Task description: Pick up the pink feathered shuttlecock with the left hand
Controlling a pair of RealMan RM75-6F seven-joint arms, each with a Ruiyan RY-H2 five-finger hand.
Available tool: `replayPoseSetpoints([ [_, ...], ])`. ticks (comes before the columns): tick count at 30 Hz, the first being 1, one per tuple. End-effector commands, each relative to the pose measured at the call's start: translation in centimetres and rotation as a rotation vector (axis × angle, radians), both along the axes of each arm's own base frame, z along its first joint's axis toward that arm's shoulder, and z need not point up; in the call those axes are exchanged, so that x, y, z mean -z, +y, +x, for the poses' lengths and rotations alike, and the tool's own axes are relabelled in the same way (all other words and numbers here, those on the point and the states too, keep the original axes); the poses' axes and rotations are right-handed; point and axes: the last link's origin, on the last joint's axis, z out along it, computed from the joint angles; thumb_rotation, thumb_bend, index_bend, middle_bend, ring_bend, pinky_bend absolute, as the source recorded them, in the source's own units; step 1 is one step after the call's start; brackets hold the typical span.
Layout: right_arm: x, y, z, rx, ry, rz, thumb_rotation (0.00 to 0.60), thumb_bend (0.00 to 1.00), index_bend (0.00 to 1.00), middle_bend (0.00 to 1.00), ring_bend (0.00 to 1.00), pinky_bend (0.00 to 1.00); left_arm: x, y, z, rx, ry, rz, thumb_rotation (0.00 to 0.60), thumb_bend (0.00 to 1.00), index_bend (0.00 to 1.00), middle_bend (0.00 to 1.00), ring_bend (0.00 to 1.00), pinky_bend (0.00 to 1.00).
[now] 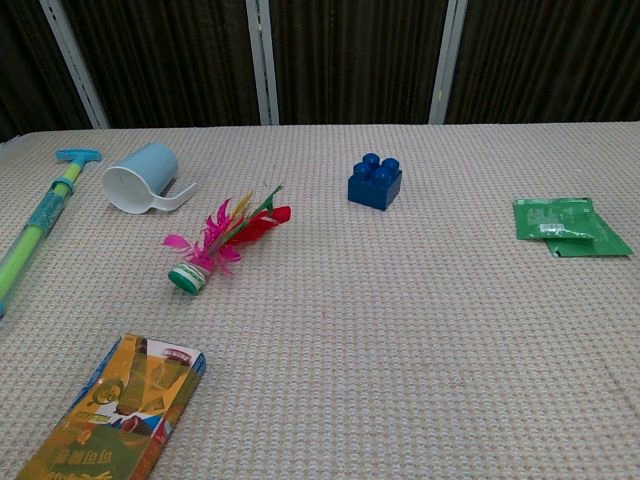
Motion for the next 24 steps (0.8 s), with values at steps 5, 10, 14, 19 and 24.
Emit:
replayPoseSetpoints([
  [5, -0.7, 0.2, 0.0, 0.01, -0.02, -0.02, 0.6, 0.03, 0.0, 0.0, 0.0, 0.0, 1.3, 0.7, -0.6, -0.034, 0.012, -0.032, 0.6, 0.19, 0.0, 0.0, 0.0, 0.0],
  [10, -1.1, 0.5, 0.2, -0.005, -0.044, -0.021, 0.6, 0.03, 0.0, 0.0, 0.0, 0.0, 3.0, 1.9, -0.7, -0.06, -0.016, -0.016, 0.6, 0.19, 0.11, 0.0, 0.0, 0.0],
  [14, -1.0, 0.7, 0.2, -0.01, -0.052, 0.005, 0.6, 0.03, 0.0, 0.0, 0.0, 0.0, 5.3, 3.6, 1.3, -0.049, -0.176, 0.009, 0.6, 0.21, 0.24, 0.0, 0.0, 0.0],
  [19, -0.7, 0.5, 0.4, -0.021, -0.064, 0.038, 0.6, 0.03, 0.0, 0.0, 0.0, 0.0, 8.2, 5.6, 4.0, -0.018, -0.25, 0.033, 0.6, 0.25, 0.32, 0.0, 0.0, 0.0],
  [24, -0.7, 0.5, 0.3, -0.025, -0.081, 0.052, 0.6, 0.03, 0.0, 0.0, 0.0, 0.0, 10.9, 7.9, 7.5, 0.025, -0.313, 0.047, 0.6, 0.27, 0.35, 0.0, 0.0, 0.0],
])
